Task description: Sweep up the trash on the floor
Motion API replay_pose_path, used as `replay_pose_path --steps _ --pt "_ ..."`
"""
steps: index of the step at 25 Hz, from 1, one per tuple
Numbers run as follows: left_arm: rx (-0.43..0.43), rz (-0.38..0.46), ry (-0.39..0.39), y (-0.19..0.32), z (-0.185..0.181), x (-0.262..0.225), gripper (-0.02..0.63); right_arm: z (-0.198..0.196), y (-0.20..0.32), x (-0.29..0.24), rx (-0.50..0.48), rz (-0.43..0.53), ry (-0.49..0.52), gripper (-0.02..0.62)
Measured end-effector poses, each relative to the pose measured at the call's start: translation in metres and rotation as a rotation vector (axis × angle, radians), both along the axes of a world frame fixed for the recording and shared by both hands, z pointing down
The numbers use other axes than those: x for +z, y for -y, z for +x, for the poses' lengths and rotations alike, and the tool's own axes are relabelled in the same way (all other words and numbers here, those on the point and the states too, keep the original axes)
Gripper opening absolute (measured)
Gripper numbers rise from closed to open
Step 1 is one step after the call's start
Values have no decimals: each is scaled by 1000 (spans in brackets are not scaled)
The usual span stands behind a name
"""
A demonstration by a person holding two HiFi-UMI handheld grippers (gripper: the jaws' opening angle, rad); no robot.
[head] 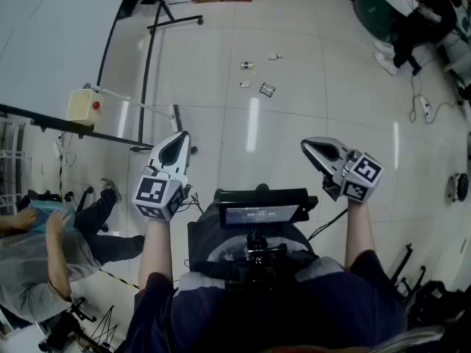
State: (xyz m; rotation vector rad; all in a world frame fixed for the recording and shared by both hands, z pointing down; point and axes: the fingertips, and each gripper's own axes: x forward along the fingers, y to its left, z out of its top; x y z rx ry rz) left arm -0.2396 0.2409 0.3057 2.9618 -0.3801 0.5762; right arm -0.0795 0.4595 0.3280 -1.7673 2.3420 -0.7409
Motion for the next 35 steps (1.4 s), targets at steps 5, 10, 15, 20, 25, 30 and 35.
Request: replay_pose_path --steps 5,10,15,20,25,30,35 --pt "-52 21 19 57 -23 20 0 -1 72 10 -17 -47 -21 15" --pt "-194 -37 -12 146 -57 55 0 4 183 -4 -22 8 21 15" --pt "-259 -40 -45 229 -62 69 0 -3 278 -4 -53 -20 8 14" --pt "-339 -40 -61 297 -58 71 0 -24 349 13 -179 -85 -89 15" --pt "-404 -61 -55 330 -46 80 0 -5 402 44 -266 -160 -125 14" --pt "-537 -67 -18 361 -27 93 0 40 465 62 -357 -160 -74 14" --pt "-708 -37 45 394 -14 103 0 86 532 60 -480 -142 -71 14"
